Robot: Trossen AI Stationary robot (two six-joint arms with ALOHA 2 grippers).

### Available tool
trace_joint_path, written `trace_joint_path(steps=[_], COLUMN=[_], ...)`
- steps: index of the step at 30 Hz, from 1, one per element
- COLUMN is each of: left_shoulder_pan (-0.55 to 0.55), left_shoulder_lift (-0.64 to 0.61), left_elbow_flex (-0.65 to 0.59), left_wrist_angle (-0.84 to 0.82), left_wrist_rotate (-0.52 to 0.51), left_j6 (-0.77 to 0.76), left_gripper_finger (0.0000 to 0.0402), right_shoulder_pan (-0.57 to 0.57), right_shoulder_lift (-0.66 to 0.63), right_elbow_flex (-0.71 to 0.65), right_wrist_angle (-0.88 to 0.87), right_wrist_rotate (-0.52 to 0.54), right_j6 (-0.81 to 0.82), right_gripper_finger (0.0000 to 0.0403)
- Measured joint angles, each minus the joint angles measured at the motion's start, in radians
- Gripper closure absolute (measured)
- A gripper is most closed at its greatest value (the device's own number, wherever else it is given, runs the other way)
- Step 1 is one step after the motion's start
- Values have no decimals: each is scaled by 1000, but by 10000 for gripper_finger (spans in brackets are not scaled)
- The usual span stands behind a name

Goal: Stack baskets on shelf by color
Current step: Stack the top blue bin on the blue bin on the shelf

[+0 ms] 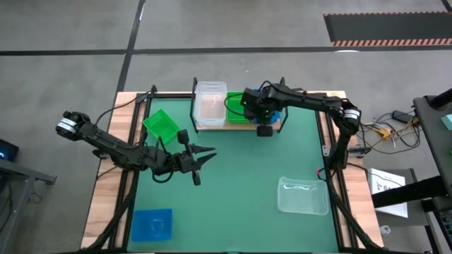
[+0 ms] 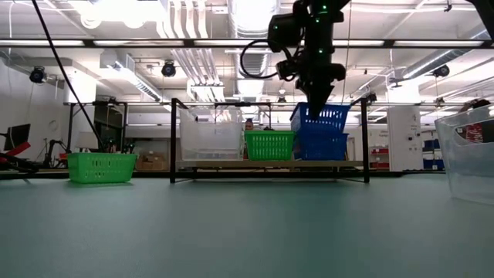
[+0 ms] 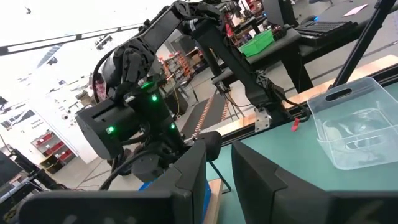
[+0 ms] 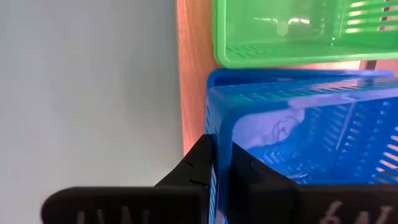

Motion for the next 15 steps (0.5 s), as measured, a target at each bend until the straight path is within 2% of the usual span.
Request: trace_joint_path(steps=[11,15], left_shoulder_pan=[0,0], left_shoulder_lift=[0,0], left_elbow_flex=[0,0], left_wrist_angle=[0,0], left_wrist_rotate=[0,0], left_j6=[0,-1], left_gripper_finger=[341,341], right_shoulder_pan=[-17,-18], right_shoulder_lift=[0,0], right_elbow_flex=[-11,-11], right_wrist_angle=[52,42], right_wrist_rotate=[1,67], right_j6=[19,39], right_gripper_finger=[332,316])
